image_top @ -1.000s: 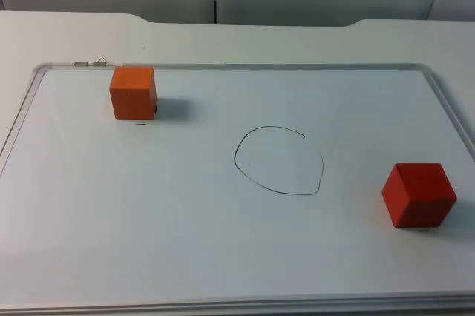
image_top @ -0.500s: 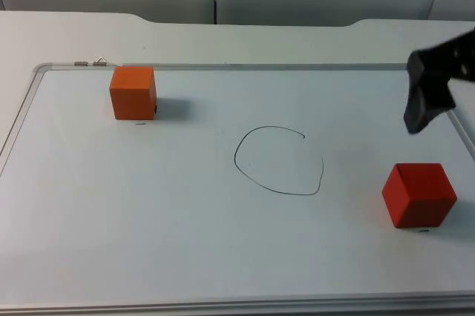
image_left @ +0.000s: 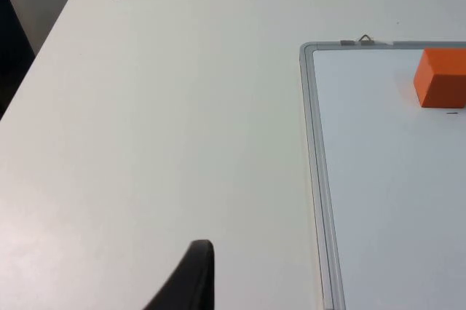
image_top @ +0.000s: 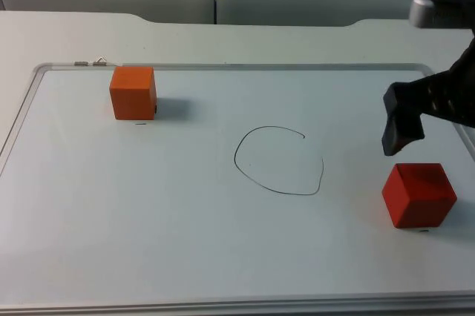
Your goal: Pick up one cube with the left hand and another cube with the right hand. First place the cube in the right hand at the target position, then stack the cube in the left hand on top.
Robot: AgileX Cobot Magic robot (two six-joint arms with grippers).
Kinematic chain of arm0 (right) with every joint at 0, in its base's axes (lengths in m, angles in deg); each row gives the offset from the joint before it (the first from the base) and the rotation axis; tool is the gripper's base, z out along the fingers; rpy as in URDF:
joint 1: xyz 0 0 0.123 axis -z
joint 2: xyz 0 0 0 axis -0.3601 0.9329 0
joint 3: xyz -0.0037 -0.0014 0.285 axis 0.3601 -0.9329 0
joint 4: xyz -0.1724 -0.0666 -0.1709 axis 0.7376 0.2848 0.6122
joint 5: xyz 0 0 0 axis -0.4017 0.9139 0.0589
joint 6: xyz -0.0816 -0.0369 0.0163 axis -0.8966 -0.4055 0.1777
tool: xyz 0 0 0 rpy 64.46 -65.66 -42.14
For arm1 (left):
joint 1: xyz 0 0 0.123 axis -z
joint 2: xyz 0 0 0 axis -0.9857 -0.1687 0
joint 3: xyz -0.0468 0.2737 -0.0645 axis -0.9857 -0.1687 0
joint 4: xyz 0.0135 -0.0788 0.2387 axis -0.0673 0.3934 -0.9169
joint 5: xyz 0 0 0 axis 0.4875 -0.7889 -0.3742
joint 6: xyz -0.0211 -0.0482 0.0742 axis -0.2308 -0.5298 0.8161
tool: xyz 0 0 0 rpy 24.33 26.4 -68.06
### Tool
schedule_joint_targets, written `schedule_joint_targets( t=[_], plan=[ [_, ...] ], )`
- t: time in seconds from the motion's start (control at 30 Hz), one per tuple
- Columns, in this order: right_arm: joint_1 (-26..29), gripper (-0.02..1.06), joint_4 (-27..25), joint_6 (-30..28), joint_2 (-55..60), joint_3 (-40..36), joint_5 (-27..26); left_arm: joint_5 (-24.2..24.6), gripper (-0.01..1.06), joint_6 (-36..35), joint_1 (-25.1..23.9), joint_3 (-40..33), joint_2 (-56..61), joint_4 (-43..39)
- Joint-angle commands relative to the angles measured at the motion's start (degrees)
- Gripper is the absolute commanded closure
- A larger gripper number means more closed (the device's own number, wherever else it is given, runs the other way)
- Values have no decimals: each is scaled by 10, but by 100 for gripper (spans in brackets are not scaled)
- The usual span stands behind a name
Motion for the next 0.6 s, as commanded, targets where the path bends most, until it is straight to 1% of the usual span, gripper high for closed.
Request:
schedule_joint_targets(
  t=[0.0,0.2,0.33,0.47,0.53,0.57],
  plan=[
    [-2,7,6,8,25,-2,-15,-5,0,-2,4,-4,3,2],
    [-2,7,3,8,62,-2,-23,-5,0,-2,4,-4,3,2],
    [-2,7,-5,8,78,-2,-39,-5,0,-2,4,-4,3,2],
    [-2,7,-11,5,86,-2,-37,-5,0,-2,4,-4,3,2],
    [-2,8,-14,5,87,-2,-33,-5,0,-2,4,-4,3,2],
    [-2,10,-14,5,88,-2,-30,-5,0,-2,4,-4,3,2]
  ],
)
